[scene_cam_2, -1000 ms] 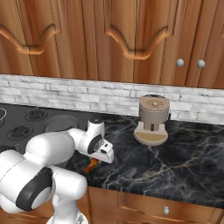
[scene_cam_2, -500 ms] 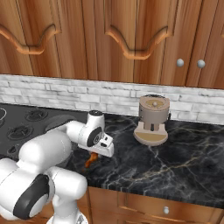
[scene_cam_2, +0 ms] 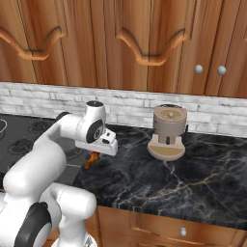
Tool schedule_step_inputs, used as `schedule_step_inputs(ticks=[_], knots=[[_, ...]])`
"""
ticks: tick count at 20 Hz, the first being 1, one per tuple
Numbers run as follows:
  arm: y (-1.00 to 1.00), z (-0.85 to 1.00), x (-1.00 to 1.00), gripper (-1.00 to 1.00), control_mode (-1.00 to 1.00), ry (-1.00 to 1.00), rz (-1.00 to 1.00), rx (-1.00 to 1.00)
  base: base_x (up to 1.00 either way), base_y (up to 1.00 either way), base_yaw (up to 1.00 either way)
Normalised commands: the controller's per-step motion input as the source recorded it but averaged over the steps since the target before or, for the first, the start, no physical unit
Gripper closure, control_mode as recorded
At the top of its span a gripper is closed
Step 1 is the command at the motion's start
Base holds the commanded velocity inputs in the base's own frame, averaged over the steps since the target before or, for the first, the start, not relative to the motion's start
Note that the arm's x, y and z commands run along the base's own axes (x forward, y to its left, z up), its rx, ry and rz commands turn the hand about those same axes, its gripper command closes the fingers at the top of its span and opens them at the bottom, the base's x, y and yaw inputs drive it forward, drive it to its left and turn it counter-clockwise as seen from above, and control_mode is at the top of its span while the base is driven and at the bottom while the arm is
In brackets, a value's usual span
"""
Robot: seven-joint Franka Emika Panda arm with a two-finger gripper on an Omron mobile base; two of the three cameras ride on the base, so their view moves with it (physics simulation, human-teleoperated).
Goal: Place both pans onto different burners. Then place the carrot and the chicken drumstick on different pans.
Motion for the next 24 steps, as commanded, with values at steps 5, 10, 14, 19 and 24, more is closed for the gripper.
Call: schedule_step_inputs(ticks=[5, 10, 14, 19, 24], knots=[[0.47, 0.32, 0.35, 1.00, -1.00, 0.00, 0.24, 0.02, 0.00, 0.00, 0.00], [0.35, 0.32, 0.52, 1.00, -1.00, 0.06, 0.26, 0.08, 0.00, 0.00, 0.00], [0.46, -0.02, 0.22, 1.00, -1.00, 0.01, 0.26, 0.01, 0.00, 0.00, 0.00], [0.54, -0.17, 0.05, 1.00, -1.00, -0.02, 0.25, 0.00, 0.00, 0.00, 0.00], [0.48, -0.14, 0.17, 1.00, -1.00, -0.04, 0.19, -0.01, 0.00, 0.00, 0.00]])
